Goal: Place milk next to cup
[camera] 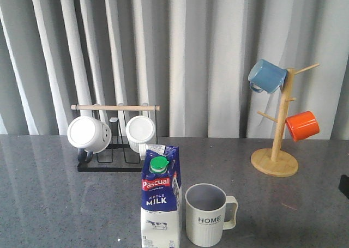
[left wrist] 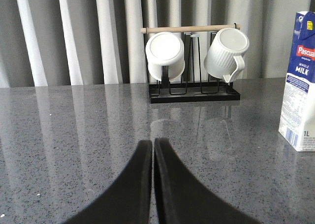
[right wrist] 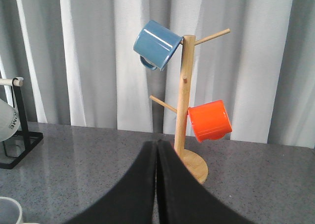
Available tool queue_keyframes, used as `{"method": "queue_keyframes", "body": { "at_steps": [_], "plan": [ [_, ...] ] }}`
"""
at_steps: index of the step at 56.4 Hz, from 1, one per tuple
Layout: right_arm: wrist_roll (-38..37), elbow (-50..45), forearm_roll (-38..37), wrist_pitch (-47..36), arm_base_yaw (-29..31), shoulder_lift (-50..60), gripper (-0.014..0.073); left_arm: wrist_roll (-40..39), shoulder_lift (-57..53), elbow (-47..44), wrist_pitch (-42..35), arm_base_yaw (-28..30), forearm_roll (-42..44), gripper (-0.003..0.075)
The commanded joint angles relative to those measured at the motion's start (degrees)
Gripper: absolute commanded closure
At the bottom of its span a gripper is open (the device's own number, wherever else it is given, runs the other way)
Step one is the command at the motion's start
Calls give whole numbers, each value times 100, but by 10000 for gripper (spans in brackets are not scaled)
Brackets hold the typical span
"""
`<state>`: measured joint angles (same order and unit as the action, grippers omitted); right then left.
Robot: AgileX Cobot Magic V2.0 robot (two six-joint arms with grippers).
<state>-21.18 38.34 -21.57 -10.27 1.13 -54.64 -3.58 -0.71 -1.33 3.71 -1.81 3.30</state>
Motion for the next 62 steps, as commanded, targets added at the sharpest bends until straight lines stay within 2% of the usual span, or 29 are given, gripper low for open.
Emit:
{"method": "queue_keyframes", "body": {
  "at_steps": [1, 25, 31, 37, 41, 46, 56, 62],
  "plan": [
    [10, 165, 0, -380, 31, 64, 602, -24, -66, 113, -371, 4, -27, 727],
    [42, 163, -12, -336, 31, 280, 602, -24, -66, 113, -371, 4, -22, 727],
    [514, 78, 50, -146, 23, 580, 602, -24, -66, 113, -371, 4, -22, 727],
    [1201, -168, 699, -82, -147, 915, 602, -24, -66, 113, -371, 4, -22, 727],
    [1870, -454, 1204, -76, -395, 1321, 602, -24, -66, 113, -371, 4, -22, 727],
    [2548, -900, 1399, -26, -660, 1977, 602, -24, -66, 113, -371, 4, -22, 727],
    [2672, -2138, 1451, -15, -761, 3651, 602, -24, -66, 113, -371, 4, -22, 727],
    [2841, -2977, 1816, -15, -761, 4540, 602, -24, -66, 113, -371, 4, -22, 727]
  ]
}}
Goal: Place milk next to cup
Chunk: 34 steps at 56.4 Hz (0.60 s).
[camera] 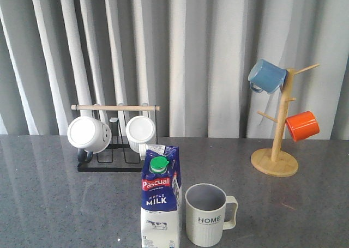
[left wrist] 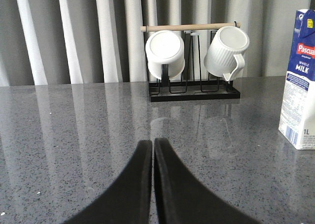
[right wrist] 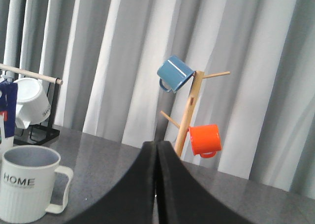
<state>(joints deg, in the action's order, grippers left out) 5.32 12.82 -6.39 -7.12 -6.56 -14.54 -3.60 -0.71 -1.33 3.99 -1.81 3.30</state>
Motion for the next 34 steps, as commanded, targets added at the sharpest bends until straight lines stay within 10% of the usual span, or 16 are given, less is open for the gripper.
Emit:
{"method": "queue_keyframes", "body": {
  "at_steps": [1, 34],
  "plan": [
    [234, -523, 370, -330, 7, 625, 602, -22, -66, 113, -399, 4, -22, 727],
    [386, -1499, 1357, 276, 280, 1606, 602, -22, -66, 113, -399, 4, -22, 727]
  ]
}}
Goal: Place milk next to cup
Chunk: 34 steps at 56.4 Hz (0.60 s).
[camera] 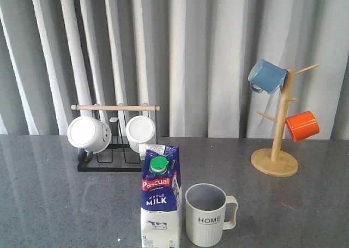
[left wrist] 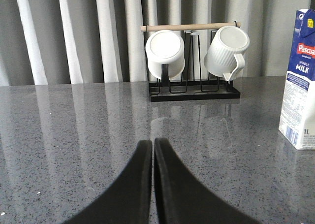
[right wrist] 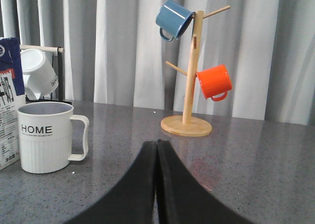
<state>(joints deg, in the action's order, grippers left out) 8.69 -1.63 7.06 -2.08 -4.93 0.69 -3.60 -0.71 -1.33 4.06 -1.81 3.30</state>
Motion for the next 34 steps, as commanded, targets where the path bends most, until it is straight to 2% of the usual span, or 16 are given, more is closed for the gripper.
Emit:
{"method": "queue_keyframes", "body": {
  "at_steps": [1, 16, 34],
  "plan": [
    [50, -54, -2, -164, 127, 83, 602, -22, -66, 113, -406, 4, -22, 727],
    [45, -54, 1, 24, 177, 83, 602, -22, -66, 113, -406, 4, -22, 727],
    [245, -54, -339, -191, 177, 83, 602, -22, -66, 113, -406, 4, -22, 727]
  ]
}}
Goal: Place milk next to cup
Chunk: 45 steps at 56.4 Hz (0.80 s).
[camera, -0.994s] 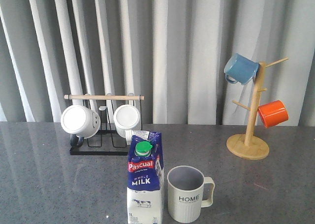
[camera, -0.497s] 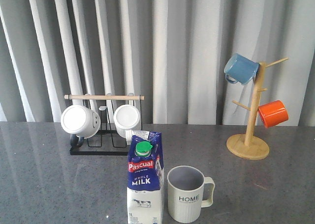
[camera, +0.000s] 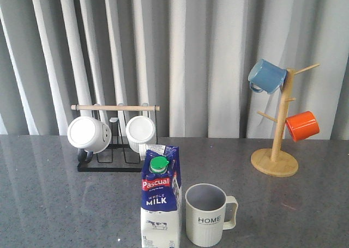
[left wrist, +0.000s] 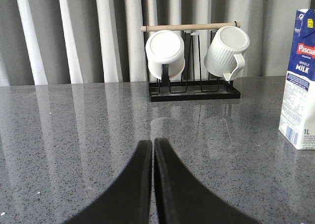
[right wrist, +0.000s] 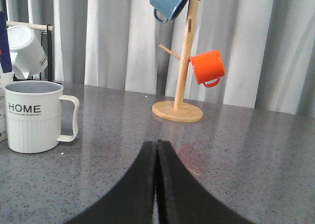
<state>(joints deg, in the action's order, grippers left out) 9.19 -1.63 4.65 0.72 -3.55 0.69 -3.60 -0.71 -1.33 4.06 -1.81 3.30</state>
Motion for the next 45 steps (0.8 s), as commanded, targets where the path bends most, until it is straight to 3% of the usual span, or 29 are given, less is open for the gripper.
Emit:
{"method": "queue_keyframes", "body": {
  "at_steps": [1, 45],
  "plan": [
    [235, -54, -93, -471, 40, 83, 602, -22, -66, 113, -406, 4, -22, 727],
    [185, -54, -55, -471, 40, 83, 602, -22, -66, 113, -406, 4, -22, 727]
  ]
}}
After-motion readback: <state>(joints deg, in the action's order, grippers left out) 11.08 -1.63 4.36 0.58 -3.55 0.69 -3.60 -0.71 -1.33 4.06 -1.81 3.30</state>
